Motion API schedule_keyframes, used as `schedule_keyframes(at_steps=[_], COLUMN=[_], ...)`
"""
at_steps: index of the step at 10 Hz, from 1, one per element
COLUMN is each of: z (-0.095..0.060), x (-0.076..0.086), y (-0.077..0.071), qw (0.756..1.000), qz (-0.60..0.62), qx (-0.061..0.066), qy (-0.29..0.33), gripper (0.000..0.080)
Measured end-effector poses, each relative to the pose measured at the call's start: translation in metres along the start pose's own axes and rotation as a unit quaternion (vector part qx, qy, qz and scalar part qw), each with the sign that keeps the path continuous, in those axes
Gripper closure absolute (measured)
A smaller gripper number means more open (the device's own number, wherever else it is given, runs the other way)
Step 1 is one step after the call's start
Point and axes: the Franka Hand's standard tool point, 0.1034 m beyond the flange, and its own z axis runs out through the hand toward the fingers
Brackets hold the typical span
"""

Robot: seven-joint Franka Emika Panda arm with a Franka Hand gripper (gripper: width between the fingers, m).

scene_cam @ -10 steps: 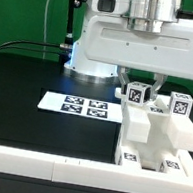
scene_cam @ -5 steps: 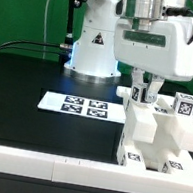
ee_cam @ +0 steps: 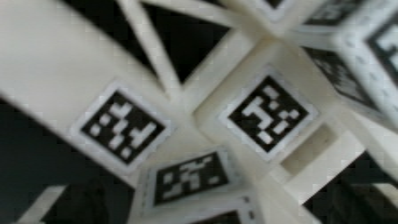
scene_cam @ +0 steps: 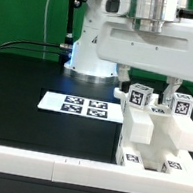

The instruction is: Assemble chair

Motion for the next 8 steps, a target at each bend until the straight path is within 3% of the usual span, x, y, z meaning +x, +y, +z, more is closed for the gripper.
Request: schedule_keyframes(at_steps=[2, 6, 8], z=[0.0002, 0.0004, 0.0008], x=[0.0004, -0.0003, -0.0009], y=[0.0006, -0.0002, -0.0005], qw=[0.998, 1.0, 1.0], qz=[-0.06, -0.028, 0.016], qx=[-0.001, 0.001, 0.001], qy=[0.001, 0.0, 0.0], gripper=[0.0151, 0.0155, 0.0513])
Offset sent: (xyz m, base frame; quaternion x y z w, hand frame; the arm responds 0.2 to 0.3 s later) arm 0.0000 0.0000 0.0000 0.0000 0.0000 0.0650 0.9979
